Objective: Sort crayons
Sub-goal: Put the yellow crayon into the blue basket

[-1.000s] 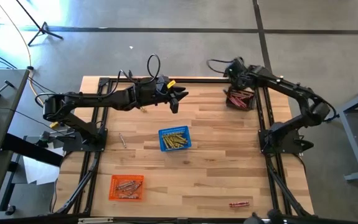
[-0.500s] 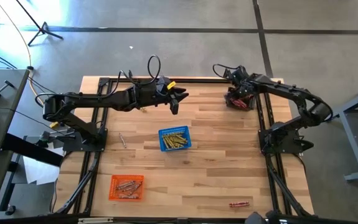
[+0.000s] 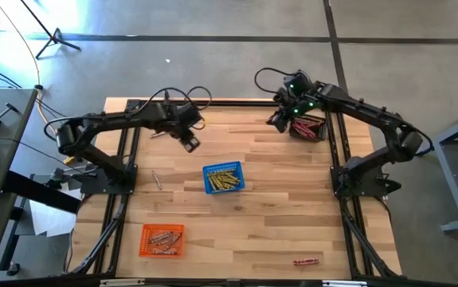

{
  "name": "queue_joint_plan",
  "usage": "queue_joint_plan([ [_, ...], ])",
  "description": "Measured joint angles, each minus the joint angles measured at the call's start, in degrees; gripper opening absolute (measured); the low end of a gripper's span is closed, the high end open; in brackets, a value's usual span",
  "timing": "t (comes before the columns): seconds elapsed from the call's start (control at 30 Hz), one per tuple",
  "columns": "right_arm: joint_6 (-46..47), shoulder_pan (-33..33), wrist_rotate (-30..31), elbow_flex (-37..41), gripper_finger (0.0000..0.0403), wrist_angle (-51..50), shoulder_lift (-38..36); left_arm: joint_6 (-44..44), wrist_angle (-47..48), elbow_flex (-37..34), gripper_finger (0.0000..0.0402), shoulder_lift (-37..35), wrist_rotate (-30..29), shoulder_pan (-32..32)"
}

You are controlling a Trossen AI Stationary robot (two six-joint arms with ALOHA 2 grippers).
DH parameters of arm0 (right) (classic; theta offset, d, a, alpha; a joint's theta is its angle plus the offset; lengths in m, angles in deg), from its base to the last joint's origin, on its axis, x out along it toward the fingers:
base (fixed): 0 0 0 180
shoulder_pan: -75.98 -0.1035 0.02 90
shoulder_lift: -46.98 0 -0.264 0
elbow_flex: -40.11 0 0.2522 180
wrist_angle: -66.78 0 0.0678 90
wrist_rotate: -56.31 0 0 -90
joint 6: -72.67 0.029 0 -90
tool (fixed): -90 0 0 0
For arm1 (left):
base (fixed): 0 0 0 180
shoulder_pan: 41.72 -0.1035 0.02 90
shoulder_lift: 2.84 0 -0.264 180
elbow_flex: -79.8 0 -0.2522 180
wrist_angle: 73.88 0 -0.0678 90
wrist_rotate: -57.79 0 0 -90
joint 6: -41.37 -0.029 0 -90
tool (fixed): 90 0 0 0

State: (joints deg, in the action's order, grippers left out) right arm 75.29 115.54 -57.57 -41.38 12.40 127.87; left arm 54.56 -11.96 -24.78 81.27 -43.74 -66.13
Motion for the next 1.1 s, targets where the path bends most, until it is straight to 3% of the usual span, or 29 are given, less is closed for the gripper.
queue_joint_plan([
  [0.13, -0.5, -4.7, 2.5, -3.5, 0.0112, 2.4, 0.0, 4.2, 6.0, 0.0, 0.0117, 3.9, 0.8, -5.7],
  [0.33, 0.2, -8.7, 5.5, -5.7, 0.0112, 5.4, 0.0, 14.4, 1.8, 0.0, 0.0117, 12.1, 4.9, -11.5],
  [0.6, 3.3, -11.0, 7.5, -5.6, 0.0112, 3.9, 0.0, 15.1, -0.1, 0.0, 0.0117, 18.7, 5.2, -12.4],
  [1.1, 3.4, -11.4, 7.5, -5.5, 0.0112, 4.0, 0.0, 18.3, -3.5, 0.0, 0.0117, 19.4, 5.4, -12.3],
])
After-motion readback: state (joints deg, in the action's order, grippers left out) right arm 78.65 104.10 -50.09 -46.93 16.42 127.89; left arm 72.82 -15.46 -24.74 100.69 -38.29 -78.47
